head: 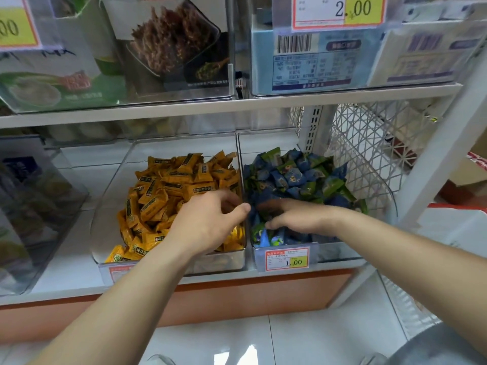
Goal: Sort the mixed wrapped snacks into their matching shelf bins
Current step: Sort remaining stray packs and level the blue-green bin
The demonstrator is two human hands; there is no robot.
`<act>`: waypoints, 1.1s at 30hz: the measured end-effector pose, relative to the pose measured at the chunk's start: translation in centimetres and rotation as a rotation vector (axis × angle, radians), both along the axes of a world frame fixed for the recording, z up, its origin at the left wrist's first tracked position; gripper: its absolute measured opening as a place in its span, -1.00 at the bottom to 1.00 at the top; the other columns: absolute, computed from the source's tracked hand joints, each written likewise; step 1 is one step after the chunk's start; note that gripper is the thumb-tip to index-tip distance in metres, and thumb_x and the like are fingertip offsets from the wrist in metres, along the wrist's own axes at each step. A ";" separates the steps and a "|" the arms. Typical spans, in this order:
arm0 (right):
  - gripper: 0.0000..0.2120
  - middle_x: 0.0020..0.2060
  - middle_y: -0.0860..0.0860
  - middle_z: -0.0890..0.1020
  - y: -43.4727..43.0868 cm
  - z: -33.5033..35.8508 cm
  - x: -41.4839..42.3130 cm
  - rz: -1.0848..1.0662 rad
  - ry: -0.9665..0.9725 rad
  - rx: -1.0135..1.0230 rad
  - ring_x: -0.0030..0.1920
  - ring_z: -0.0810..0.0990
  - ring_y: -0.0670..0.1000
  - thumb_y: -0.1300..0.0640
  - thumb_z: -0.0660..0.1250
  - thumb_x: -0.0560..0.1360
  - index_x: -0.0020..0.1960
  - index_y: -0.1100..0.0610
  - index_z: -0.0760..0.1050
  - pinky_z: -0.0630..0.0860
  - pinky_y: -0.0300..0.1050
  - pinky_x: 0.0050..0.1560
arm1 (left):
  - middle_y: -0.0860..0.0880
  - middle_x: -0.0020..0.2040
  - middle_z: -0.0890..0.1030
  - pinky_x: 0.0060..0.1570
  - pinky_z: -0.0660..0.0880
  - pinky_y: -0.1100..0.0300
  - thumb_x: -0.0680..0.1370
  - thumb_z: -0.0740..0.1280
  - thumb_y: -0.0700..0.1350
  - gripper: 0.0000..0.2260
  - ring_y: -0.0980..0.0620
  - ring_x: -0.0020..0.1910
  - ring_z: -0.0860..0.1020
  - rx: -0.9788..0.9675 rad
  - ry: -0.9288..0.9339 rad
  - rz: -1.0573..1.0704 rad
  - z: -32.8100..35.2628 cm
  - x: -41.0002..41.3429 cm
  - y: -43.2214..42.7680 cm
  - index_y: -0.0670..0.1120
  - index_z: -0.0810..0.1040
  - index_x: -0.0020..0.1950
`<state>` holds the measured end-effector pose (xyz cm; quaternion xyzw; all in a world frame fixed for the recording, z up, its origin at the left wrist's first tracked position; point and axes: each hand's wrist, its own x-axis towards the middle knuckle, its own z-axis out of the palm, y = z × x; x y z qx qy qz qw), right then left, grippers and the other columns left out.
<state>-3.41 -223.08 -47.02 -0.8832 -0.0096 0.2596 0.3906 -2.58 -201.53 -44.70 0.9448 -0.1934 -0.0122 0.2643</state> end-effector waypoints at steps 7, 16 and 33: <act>-0.65 0.34 -0.14 0.52 -2.4 4.1 -1.2 -0.034 -0.335 -0.091 0.30 0.49 -0.12 -0.03 0.27 0.61 0.39 -0.13 0.46 0.37 -0.25 0.26 | 0.24 -0.07 0.58 -0.08 0.53 0.23 0.51 0.39 0.16 -0.69 0.18 -0.04 0.57 -0.135 -0.118 0.044 1.1 -0.3 -0.5 0.09 0.59 0.20; -0.94 -0.31 -0.20 0.67 -9.4 5.6 -13.1 -0.473 -0.631 -0.198 -0.26 0.61 -0.22 0.08 0.43 0.47 -0.18 -0.04 0.62 0.53 -0.25 -0.18 | 0.21 -0.06 0.63 -0.02 0.52 0.32 0.55 0.39 -0.03 -0.87 0.29 -0.08 0.57 -0.229 0.068 -0.306 1.6 -3.3 -9.3 0.08 0.63 0.10; -0.63 -0.37 0.02 0.62 -12.2 -1.5 -13.1 -0.786 -0.555 -0.371 -0.26 0.61 0.10 -0.17 0.41 0.47 -0.38 0.02 0.44 0.51 -0.08 -0.25 | 0.05 0.15 0.56 -0.07 0.48 0.15 0.48 0.46 0.03 -0.68 0.05 0.01 0.53 0.441 0.132 -0.576 -1.2 1.9 -18.0 0.08 0.58 0.21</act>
